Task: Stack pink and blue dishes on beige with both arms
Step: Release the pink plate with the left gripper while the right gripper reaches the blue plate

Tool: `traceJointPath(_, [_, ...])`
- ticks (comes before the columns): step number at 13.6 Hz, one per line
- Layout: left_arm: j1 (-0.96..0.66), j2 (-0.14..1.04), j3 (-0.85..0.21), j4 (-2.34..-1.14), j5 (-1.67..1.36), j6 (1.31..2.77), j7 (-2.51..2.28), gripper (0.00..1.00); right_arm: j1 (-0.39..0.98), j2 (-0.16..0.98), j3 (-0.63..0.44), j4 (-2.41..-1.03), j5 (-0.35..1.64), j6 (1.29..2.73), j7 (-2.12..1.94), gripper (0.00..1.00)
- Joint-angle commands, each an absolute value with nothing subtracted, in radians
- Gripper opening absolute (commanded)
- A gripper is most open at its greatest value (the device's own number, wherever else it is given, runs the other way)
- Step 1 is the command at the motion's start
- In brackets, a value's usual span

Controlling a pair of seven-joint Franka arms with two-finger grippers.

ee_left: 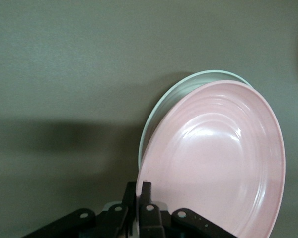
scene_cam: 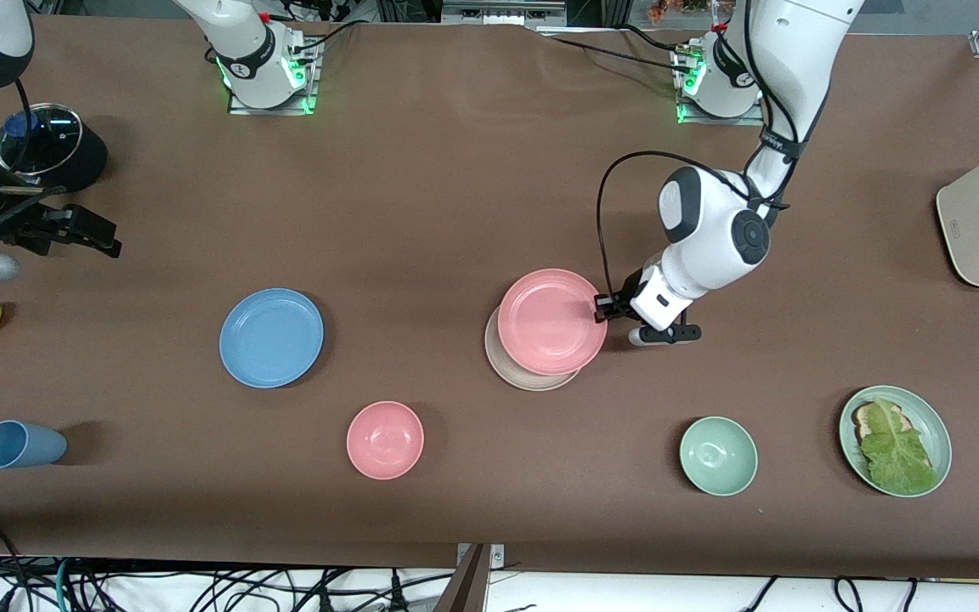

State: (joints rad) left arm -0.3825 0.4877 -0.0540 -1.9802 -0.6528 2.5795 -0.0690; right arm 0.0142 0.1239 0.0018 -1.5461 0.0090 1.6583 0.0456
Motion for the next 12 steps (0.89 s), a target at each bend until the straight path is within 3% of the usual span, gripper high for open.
traceJointPath(1, [-0.406, 0.546, -0.041, -1.908, -0.663, 2.591, -0.101, 0.0, 0.005, 0.139, 0.011, -1.546, 0.002, 1.666, 0.057, 1.0])
traceJointPath(7, [-0.407, 0.607, -0.041, -1.838, -0.664, 2.591, -0.112, 0.0, 0.006, 0.201, 0.011, -1.563, 0.0, 1.664, 0.047, 1.0])
traceJointPath(8, [-0.407, 0.617, -0.041, -1.823, -0.663, 2.591, -0.113, 0.07, 0.006, 0.227, 0.011, -1.563, -0.006, 1.67, 0.046, 1.0])
traceJointPath(9, [-0.405, 0.621, -0.041, -1.813, -0.66, 2.591, -0.114, 0.34, 0.005, 0.254, 0.011, -1.563, -0.006, 1.683, 0.04, 1.0])
traceJointPath(11, [-0.405, 0.621, -0.041, -1.812, -0.658, 2.591, -0.112, 0.62, 0.005, 0.316, 0.011, -1.568, -0.009, 1.741, 0.022, 1.0])
traceJointPath(12, [-0.405, 0.621, -0.041, -1.812, -0.658, 2.591, -0.112, 0.71, 0.005, 0.352, 0.011, -1.577, -0.009, 1.791, 0.02, 1.0])
